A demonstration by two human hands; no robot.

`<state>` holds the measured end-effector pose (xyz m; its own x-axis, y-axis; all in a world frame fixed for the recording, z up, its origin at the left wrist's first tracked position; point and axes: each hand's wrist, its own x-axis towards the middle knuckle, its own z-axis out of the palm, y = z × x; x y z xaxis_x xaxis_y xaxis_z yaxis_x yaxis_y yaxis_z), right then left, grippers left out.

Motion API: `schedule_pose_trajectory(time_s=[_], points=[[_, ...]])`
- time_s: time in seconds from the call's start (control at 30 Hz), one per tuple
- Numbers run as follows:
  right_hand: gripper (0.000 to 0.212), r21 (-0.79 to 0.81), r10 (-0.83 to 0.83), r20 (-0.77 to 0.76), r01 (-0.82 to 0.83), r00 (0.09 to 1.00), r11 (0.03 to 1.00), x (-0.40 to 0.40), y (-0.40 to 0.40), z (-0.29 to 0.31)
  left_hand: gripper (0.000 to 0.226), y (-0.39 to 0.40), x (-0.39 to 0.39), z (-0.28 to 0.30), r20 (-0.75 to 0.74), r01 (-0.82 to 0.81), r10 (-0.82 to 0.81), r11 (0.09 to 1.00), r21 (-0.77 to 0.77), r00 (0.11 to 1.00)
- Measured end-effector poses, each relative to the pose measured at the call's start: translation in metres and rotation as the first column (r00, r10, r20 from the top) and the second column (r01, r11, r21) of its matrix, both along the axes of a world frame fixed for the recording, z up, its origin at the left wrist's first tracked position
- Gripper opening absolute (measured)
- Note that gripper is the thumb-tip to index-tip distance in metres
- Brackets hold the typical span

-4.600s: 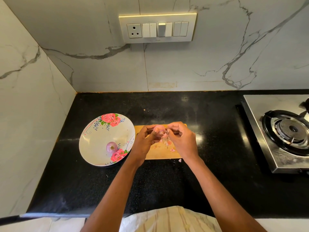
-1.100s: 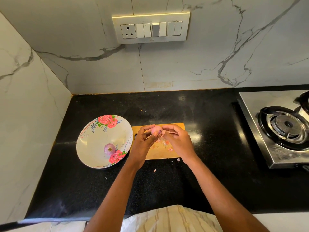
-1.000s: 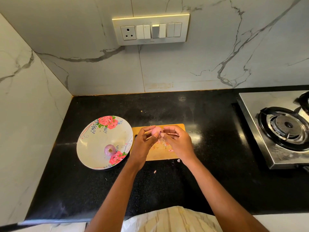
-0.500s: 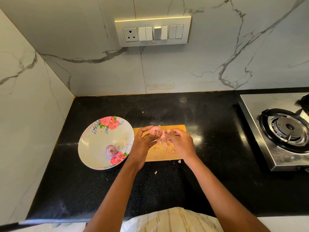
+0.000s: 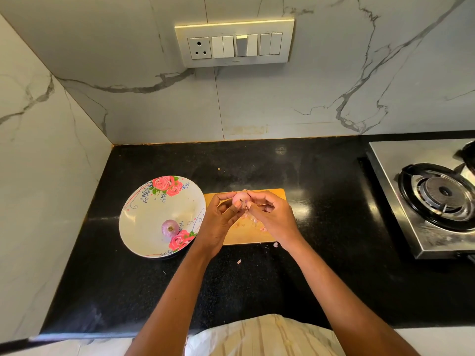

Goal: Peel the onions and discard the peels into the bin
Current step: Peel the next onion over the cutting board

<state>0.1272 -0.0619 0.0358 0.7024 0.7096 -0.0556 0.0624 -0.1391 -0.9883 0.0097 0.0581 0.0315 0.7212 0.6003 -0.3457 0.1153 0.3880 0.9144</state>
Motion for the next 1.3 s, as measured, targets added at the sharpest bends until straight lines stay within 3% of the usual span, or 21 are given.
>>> schedule_pose_trajectory(time_s=[0.13,0.4,0.6,0.83,1.3], points=[[0.028,-0.016,0.021,0.028,-0.02,0.999,1.0,0.001,-0.0012,-0.0032,0.031,-0.0023,-0.001,0.0016,-0.003,0.003,-0.003,1.0,-0.014,1.0],[0.023,-0.045,-0.056,0.05,0.059,0.997,0.997,0.0023,-0.0001,-0.0056,0.046,-0.0038,-0.0019,0.0008,0.029,-0.022,0.024,0.999,-0.044,0.999],[0.026,-0.015,-0.04,-0.119,0.039,0.992,0.999,-0.001,0.0009,-0.0005,0.05,-0.006,0.0018,-0.0002,0.005,-0.061,0.061,0.995,0.084,0.998],[0.025,-0.03,-0.136,-0.23,0.133,0.964,0.991,-0.004,0.0006,-0.0012,0.051,-0.0057,0.0023,-0.0072,-0.055,-0.094,0.107,0.974,0.207,0.993],[0.024,-0.137,-0.155,0.032,0.158,0.987,0.978,-0.0063,0.0042,-0.0005,0.041,-0.0071,0.0031,-0.0043,-0.04,-0.057,0.07,0.963,0.265,0.997]])
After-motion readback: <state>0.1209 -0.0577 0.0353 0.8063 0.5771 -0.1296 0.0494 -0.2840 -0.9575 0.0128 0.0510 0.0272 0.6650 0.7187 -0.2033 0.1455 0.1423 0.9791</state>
